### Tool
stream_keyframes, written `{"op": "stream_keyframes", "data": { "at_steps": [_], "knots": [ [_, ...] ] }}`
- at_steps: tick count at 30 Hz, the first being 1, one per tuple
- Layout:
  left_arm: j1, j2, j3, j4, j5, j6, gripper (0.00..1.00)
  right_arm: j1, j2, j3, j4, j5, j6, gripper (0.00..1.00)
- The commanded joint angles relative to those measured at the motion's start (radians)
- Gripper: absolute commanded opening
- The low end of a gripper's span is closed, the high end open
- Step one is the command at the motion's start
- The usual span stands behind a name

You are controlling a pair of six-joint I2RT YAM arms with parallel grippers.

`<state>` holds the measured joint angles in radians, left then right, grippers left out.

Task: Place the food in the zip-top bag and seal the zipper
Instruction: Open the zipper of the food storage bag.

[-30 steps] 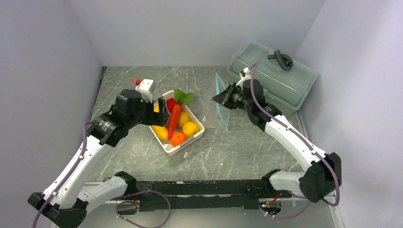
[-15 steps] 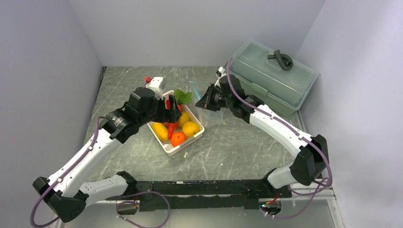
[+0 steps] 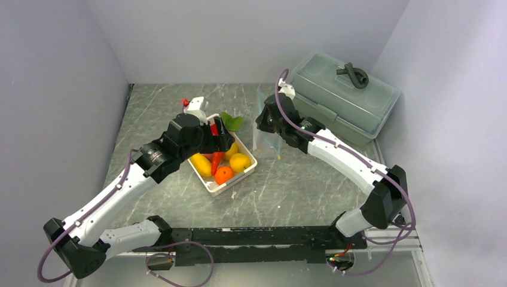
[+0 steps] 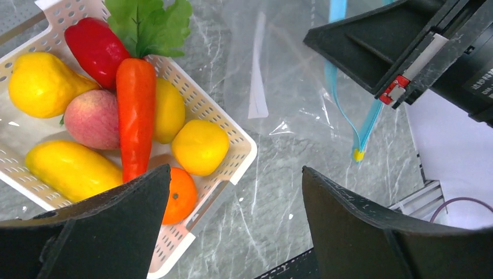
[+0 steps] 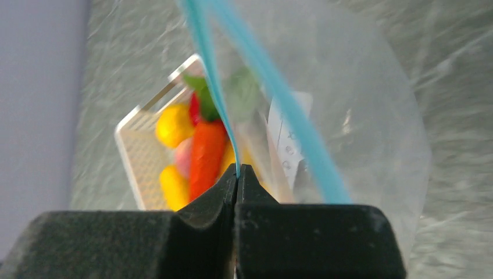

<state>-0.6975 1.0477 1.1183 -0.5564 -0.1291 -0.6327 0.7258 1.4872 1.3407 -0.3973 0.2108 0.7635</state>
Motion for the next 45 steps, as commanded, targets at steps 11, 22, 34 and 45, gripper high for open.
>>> {"op": "stream_keyframes", "data": {
  "at_steps": [11, 22, 34, 45],
  "knots": [
    [-0.005, 0.058, 0.053, 0.105, -0.058, -0.099, 0.87, 0.073, -0.049, -0.023, 0.081, 0.336, -0.195, 0.0],
    [-0.005, 0.076, 0.033, 0.125, 0.018, -0.106, 0.85, 0.119, -0.05, -0.008, 0.073, 0.378, -0.195, 0.0],
    [-0.013, 0.078, -0.05, 0.215, 0.118, -0.157, 0.81, 0.131, 0.043, 0.161, -0.013, 0.402, -0.153, 0.0],
    [-0.016, 0.112, -0.076, 0.331, 0.157, -0.155, 0.85, 0.138, 0.097, 0.208, -0.027, 0.383, -0.138, 0.0]
  ]
}}
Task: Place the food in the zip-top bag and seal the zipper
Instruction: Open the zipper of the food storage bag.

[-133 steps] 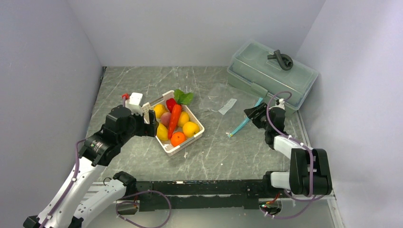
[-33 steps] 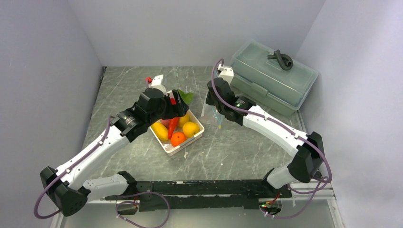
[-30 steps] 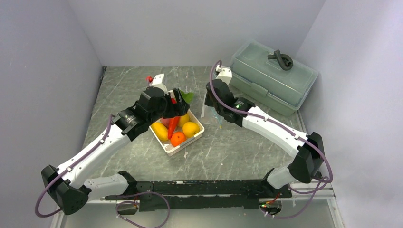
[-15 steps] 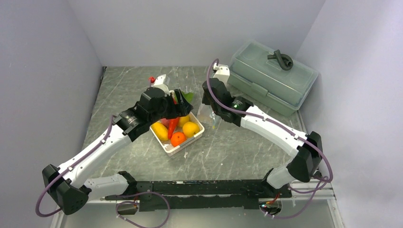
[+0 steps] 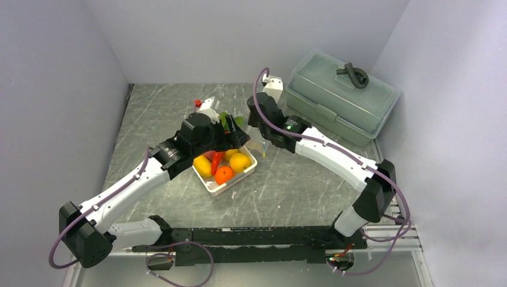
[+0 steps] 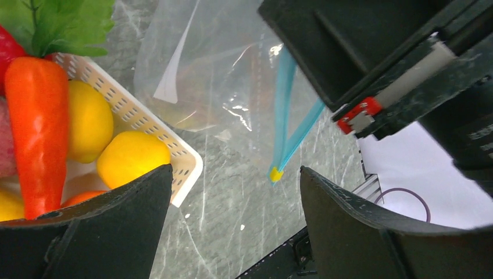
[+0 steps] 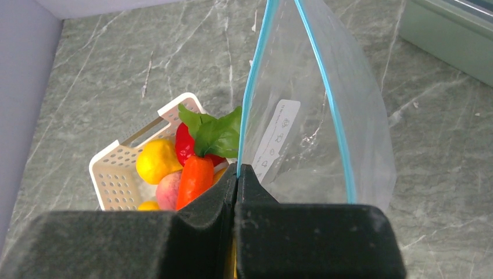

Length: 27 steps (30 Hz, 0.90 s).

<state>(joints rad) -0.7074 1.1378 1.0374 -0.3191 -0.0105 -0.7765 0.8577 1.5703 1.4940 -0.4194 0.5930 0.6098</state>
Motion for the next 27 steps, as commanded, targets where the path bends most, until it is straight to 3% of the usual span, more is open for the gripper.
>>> {"op": "stream_keyframes", "data": {
  "at_steps": [1, 16, 27],
  "knots": [
    [-0.005, 0.027, 0.003, 0.102, 0.039, -0.012, 0.85, 0.006, 0.017, 0.056, -0.007, -0.001, 0.016, 0.0],
    [-0.031, 0.11, -0.019, 0.221, 0.014, -0.027, 0.89, 0.007, 0.042, 0.075, -0.014, -0.027, 0.027, 0.0],
    [-0.062, 0.16, -0.035, 0.301, -0.092, -0.016, 0.9, 0.007, 0.032, 0.055, -0.012, -0.042, 0.017, 0.0]
  ]
}}
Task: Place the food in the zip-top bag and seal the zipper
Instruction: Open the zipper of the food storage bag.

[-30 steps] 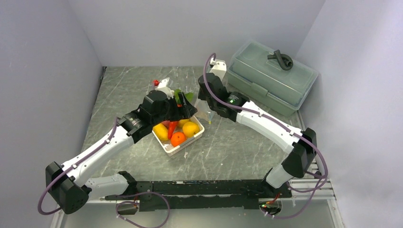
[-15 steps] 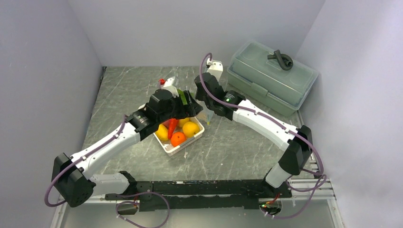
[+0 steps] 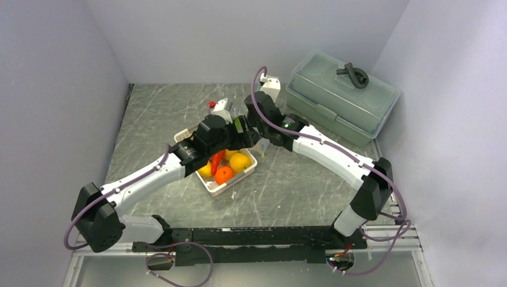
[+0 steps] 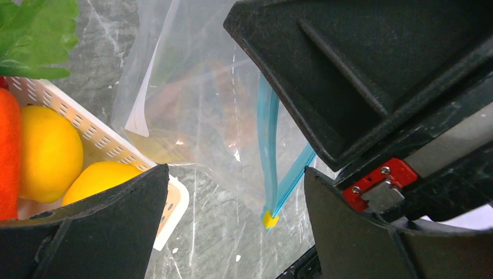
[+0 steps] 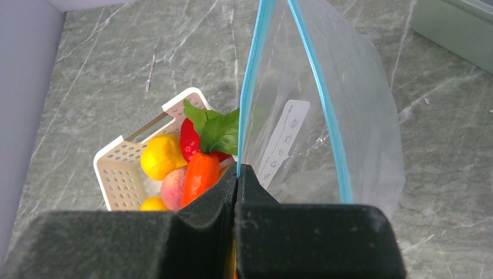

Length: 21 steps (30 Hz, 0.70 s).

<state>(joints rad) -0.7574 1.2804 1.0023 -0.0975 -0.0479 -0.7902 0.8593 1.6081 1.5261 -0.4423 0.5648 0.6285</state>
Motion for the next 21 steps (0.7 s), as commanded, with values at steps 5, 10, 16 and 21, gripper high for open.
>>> {"op": "stream_keyframes", "data": {
  "at_steps": [5, 10, 16, 21],
  "knots": [
    [-0.018, 0.051, 0.014, 0.09, -0.084, 0.002, 0.9, 0.006, -0.017, 0.009, 0.016, -0.026, -0.008, 0.0],
    [-0.019, 0.082, 0.033, 0.09, -0.104, 0.009, 0.81, 0.006, -0.026, 0.002, 0.012, -0.032, -0.01, 0.0],
    [-0.018, 0.109, 0.049, 0.115, -0.12, 0.023, 0.68, 0.006, -0.034, -0.007, 0.007, -0.03, -0.009, 0.0],
    [-0.018, 0.114, 0.05, 0.118, -0.144, 0.037, 0.59, 0.006, -0.043, -0.021, 0.004, -0.034, -0.013, 0.0]
  ]
}}
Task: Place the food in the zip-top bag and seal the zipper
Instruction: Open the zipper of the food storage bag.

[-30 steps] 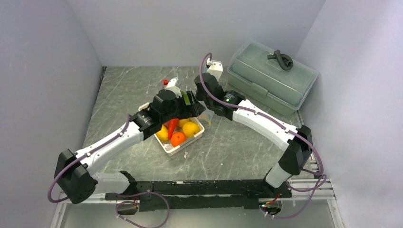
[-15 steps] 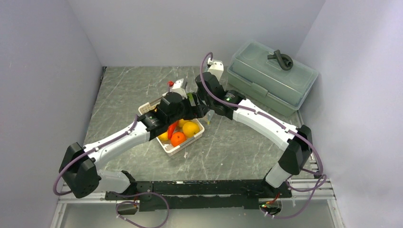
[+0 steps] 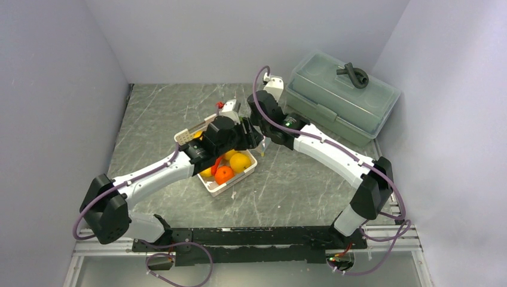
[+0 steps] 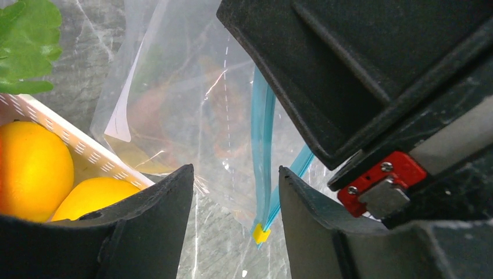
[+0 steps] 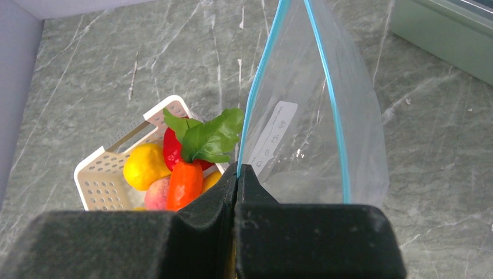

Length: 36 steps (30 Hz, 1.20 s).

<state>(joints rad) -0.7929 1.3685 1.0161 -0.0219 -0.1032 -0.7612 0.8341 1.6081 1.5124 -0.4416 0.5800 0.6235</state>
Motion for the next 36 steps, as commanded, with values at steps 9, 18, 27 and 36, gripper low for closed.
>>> {"op": "stream_keyframes", "data": {
  "at_steps": [9, 18, 27, 36],
  "knots": [
    [0.018, 0.039, 0.047, 0.052, -0.126, 0.047, 0.5, 0.031, -0.073, -0.028, -0.004, -0.071, -0.015, 0.0],
    [0.017, 0.06, 0.062, 0.054, -0.148, 0.078, 0.35, 0.031, -0.1, -0.045, -0.021, -0.113, -0.027, 0.0],
    [0.017, 0.024, 0.05, 0.038, -0.171, 0.09, 0.0, 0.034, -0.12, -0.058, -0.024, -0.142, -0.029, 0.0],
    [0.017, -0.031, 0.03, 0.024, -0.175, 0.106, 0.0, 0.034, -0.132, -0.052, -0.027, -0.128, -0.027, 0.0]
  ]
}}
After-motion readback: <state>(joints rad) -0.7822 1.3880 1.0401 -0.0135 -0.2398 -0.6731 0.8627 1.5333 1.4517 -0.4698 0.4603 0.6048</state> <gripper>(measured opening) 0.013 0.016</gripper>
